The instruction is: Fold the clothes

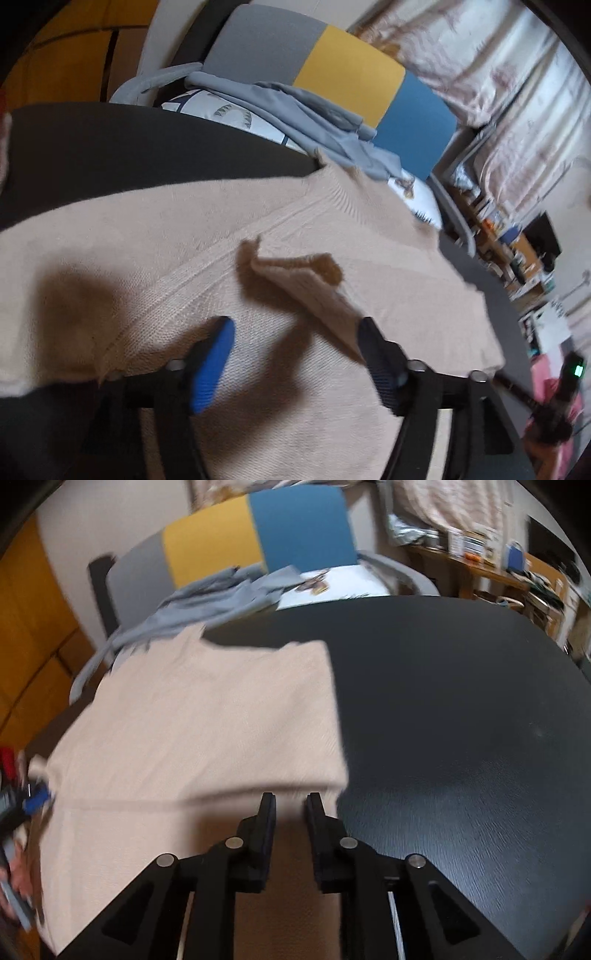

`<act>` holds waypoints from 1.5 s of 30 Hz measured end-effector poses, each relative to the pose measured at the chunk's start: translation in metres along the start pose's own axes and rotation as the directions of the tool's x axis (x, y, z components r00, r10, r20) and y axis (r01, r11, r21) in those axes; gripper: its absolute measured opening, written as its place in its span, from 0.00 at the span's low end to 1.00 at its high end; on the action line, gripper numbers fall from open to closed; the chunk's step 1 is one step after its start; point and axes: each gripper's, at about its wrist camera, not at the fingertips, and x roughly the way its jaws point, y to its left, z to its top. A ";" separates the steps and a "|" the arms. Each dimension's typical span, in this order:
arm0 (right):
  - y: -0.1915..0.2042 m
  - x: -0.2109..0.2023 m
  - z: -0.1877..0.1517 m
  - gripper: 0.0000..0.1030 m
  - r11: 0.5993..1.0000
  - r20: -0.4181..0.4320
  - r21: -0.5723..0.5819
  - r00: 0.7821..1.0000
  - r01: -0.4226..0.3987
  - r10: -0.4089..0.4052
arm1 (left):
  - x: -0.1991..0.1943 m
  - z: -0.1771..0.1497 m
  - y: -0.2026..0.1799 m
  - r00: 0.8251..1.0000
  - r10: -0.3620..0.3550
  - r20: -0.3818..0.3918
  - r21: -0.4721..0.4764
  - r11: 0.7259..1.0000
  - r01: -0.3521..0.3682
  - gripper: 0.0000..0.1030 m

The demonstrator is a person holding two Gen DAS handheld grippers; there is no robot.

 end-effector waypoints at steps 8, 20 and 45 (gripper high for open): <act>0.003 0.001 0.037 0.16 0.999 0.078 -0.034 0.997 -0.014 0.016 | 0.013 0.014 0.007 0.999 0.021 -0.038 -0.101 0.995 -0.025 0.74; 0.004 0.076 0.051 0.16 0.987 0.066 -0.091 0.990 0.131 -0.125 | 0.036 0.021 -0.009 0.973 0.231 0.013 0.188 0.955 -0.229 0.21; 0.183 0.044 0.010 0.25 0.929 0.100 -0.356 0.992 0.103 -0.072 | -0.267 -0.095 0.326 0.645 0.763 -0.046 -0.886 0.267 -0.380 0.82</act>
